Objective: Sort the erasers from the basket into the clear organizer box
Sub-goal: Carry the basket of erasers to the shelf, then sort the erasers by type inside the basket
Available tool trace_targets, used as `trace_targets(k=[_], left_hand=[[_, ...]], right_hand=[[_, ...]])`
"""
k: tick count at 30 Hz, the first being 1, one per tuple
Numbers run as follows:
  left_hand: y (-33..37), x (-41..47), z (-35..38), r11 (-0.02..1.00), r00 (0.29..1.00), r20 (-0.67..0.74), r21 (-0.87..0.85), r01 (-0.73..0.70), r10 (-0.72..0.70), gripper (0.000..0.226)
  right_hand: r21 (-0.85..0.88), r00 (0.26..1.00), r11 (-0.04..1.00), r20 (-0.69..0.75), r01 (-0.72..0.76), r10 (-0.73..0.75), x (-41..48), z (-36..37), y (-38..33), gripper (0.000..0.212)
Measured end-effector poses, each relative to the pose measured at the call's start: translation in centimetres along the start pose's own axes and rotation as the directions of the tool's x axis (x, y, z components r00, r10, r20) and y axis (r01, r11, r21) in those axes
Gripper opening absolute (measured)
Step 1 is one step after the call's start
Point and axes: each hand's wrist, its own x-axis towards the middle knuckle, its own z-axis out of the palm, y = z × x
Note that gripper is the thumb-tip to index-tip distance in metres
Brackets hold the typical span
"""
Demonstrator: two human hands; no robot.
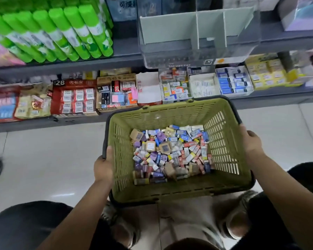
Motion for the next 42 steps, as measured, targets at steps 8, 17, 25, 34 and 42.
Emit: trace_targets(k=[8,17,25,34,42], left_hand=[[-1.0,1.9,1.3,0.996,0.995,-0.04,0.005,-0.087,0.088,0.064],[-0.3,2.1,1.9,0.995,0.992,-0.079,0.036,-0.092,0.095,0.065],[0.5,0.3,2.4,0.969,0.915,-0.339,0.183,-0.163,0.218,0.059],[4.5,-0.8,10.9,0.559,0.684,0.26,0.418,-0.716,0.681,0.058],[1.5,4.0,16.7,0.452,0.622,0.58,0.429,-0.782,0.526,0.082]], right_hand=[[-0.202,0.986,0.976,-0.124,0.083,-0.109,1.6,1.9,0.1,0.066],[-0.349,0.926,0.92,-0.257,0.179,-0.277,0.1,2.6,0.3,0.053],[-0.326,0.823,0.864,-0.304,0.383,-0.479,-1.0,1.8,1.2,0.038],[-0.346,0.581,0.469,0.552,0.812,-0.598,-2.9,10.2,-1.7,0.055],[-0.429,0.559,0.402,0.772,0.809,-0.302,3.6,17.0,0.7,0.084]])
